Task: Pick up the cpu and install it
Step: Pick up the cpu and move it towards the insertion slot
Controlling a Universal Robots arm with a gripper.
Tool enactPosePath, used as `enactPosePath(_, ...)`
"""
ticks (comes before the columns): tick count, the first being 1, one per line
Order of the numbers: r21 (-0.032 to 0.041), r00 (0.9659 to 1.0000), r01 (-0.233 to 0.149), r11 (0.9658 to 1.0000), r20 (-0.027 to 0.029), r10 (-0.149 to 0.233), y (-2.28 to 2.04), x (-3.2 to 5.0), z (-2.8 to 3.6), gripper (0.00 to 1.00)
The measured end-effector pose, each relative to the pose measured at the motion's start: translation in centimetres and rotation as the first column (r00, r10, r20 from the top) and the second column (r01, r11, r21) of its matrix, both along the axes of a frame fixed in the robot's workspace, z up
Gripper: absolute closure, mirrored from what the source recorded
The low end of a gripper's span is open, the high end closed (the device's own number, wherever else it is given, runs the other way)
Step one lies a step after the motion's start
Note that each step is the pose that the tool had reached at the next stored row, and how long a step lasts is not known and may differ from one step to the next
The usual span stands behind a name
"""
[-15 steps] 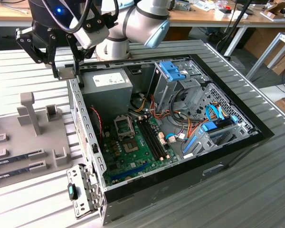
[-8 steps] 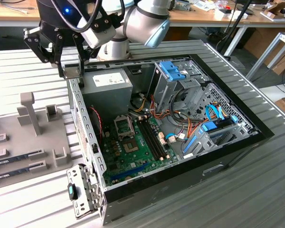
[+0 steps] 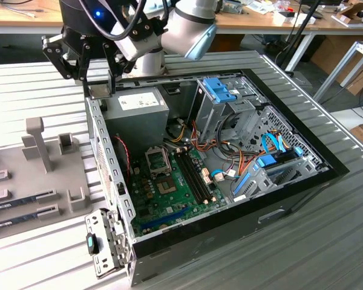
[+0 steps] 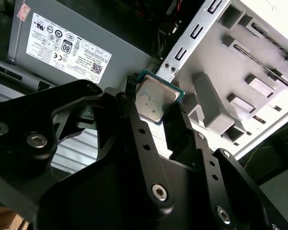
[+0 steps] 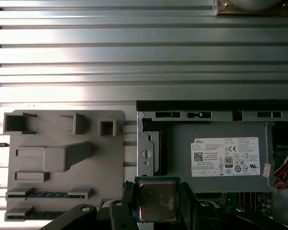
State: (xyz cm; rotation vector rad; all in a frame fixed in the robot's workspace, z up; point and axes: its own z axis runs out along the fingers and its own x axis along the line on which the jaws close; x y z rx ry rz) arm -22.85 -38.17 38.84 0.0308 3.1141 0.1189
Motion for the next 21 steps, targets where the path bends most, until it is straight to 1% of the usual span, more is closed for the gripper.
enactPosePath(15, -0.0001, 1.0000, 0.000, 1.0000, -0.0001, 0.000, 0.00, 2.04, -0.01, 0.53)
enactPosePath(18, -0.0001, 1.0000, 0.000, 1.0000, 0.0000, 0.000, 0.00, 2.64, -0.02, 0.53)
enactPosePath(21, 0.0000, 1.0000, 0.000, 1.0000, 0.0000, 0.000, 0.00, 2.93, -0.02, 0.53)
